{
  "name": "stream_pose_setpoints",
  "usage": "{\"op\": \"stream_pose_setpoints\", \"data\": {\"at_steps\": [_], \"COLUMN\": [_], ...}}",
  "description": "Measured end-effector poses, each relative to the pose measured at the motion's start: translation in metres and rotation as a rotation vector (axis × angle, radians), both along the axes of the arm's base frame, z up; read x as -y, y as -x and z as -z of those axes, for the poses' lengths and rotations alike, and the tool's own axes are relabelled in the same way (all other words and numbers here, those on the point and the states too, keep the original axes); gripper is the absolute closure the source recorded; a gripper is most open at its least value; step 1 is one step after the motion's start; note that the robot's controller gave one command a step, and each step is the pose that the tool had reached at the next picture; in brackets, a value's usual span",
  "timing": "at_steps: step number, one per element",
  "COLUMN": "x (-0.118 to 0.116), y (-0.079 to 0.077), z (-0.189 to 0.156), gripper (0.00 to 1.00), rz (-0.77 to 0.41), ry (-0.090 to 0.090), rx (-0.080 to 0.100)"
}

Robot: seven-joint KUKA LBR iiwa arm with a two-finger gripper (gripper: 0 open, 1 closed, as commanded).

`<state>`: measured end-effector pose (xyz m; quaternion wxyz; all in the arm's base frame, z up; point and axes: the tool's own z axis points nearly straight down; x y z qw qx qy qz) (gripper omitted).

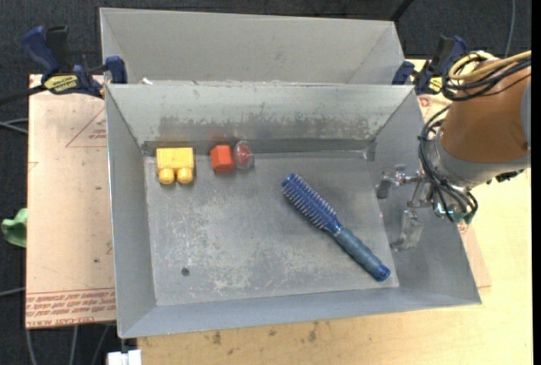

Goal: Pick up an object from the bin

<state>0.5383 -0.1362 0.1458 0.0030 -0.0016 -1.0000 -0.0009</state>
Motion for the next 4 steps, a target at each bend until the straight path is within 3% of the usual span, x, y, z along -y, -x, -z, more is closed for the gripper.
{"op": "stream_pose_setpoints", "data": {"at_steps": [1, 2, 3, 4], "x": [-0.056, -0.075, -0.075, -0.068], "y": [0.026, 0.033, 0.035, 0.017], "z": [0.080, 0.046, 0.046, 0.077], "gripper": [0.00, 0.00, 0.00, 0.00], "rz": [0.114, 0.253, 0.272, 0.374], "ry": [-0.002, 0.001, 0.002, 0.002], "rx": [-0.002, 0.009, 0.007, 0.006]}}
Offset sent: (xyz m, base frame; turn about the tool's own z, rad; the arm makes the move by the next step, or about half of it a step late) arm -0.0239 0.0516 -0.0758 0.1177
